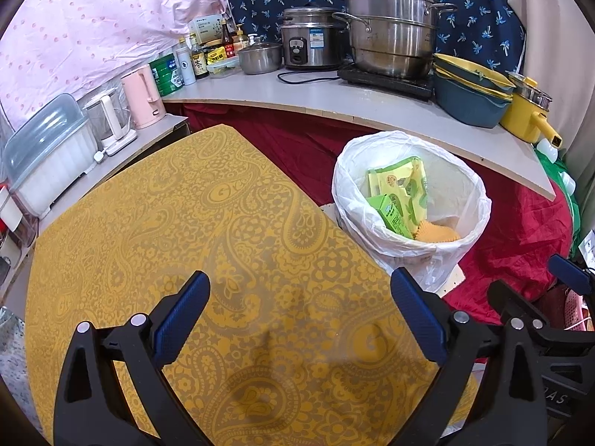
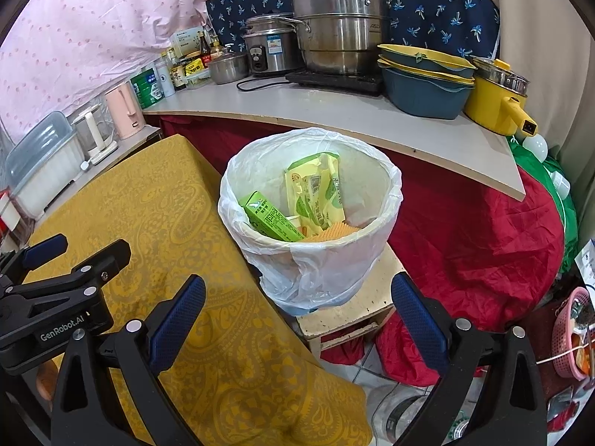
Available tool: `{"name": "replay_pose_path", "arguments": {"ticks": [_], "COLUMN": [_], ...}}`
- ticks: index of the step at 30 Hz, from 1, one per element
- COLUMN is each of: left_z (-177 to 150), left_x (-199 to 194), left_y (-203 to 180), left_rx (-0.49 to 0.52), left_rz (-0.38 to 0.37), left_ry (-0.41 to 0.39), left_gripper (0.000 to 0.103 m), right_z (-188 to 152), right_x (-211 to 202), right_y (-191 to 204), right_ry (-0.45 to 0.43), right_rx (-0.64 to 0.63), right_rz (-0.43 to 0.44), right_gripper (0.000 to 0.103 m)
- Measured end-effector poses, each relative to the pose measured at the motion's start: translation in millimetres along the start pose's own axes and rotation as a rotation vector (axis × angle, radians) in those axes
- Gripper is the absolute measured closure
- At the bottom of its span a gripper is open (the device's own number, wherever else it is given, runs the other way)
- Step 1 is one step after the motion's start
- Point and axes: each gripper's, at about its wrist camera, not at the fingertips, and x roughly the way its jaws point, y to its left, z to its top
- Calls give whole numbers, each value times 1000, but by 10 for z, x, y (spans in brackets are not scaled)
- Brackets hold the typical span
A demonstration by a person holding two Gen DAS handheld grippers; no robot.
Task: Collect trash
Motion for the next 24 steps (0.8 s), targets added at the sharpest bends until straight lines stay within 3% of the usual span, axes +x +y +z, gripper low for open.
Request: {"name": "replay_pose_path", "arguments": {"ticks": [24], "left_z": [-34], "left_x": [-1], "left_y": [-71], "left_rx": [17], "left_rz": [16], "left_ry": [-1], "left_gripper": [10], "right_z": [-48], "right_x": [32], "right_y": [-68], "right_ry": [7], "right_rx": [6], "right_rz": [-9], "right_gripper": [7]}}
